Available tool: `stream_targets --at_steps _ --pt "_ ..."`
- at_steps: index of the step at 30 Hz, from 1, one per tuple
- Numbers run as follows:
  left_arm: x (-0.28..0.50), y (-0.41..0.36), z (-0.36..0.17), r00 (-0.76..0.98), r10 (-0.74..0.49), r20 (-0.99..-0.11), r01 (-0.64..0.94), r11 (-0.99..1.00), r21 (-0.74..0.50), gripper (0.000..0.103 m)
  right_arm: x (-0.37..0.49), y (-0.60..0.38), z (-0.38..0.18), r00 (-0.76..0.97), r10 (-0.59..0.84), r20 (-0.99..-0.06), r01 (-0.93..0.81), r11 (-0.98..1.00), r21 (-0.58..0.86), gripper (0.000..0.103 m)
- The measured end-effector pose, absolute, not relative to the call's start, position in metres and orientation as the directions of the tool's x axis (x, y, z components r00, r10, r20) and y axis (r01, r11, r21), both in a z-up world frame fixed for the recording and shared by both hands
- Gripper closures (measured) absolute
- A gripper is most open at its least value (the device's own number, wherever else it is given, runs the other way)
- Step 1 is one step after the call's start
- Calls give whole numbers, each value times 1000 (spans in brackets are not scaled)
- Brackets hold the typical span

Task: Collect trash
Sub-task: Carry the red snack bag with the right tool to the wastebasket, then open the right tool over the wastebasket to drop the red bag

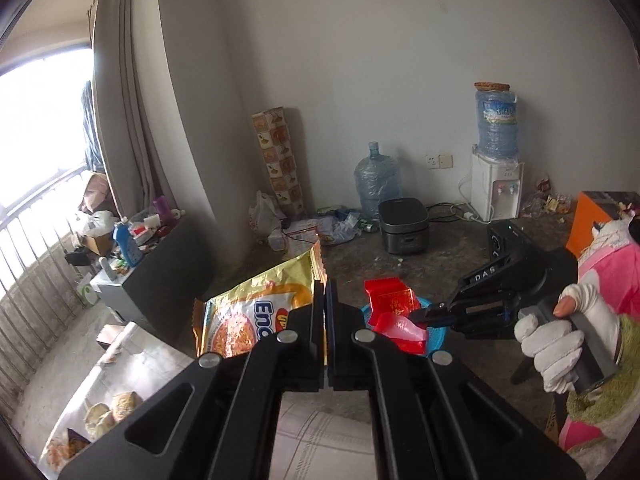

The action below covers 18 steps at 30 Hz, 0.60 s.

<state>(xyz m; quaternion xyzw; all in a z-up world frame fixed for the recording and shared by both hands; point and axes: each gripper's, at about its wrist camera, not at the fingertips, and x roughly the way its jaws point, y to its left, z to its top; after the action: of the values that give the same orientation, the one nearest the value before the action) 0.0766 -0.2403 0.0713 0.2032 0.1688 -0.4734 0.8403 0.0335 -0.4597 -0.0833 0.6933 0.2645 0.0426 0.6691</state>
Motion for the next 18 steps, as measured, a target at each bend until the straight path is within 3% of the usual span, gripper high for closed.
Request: stream_targets --at_steps 10,18 --pt "169 -376 28 114 -766 -633 874 381 -303 102 4 -532 -120 842 221 -491 491 60 869 102" --pt "218 -487 -80 -51 -628 -777 775 466 -427 102 26 -571 -178 703 171 -691 685 99 722 102"
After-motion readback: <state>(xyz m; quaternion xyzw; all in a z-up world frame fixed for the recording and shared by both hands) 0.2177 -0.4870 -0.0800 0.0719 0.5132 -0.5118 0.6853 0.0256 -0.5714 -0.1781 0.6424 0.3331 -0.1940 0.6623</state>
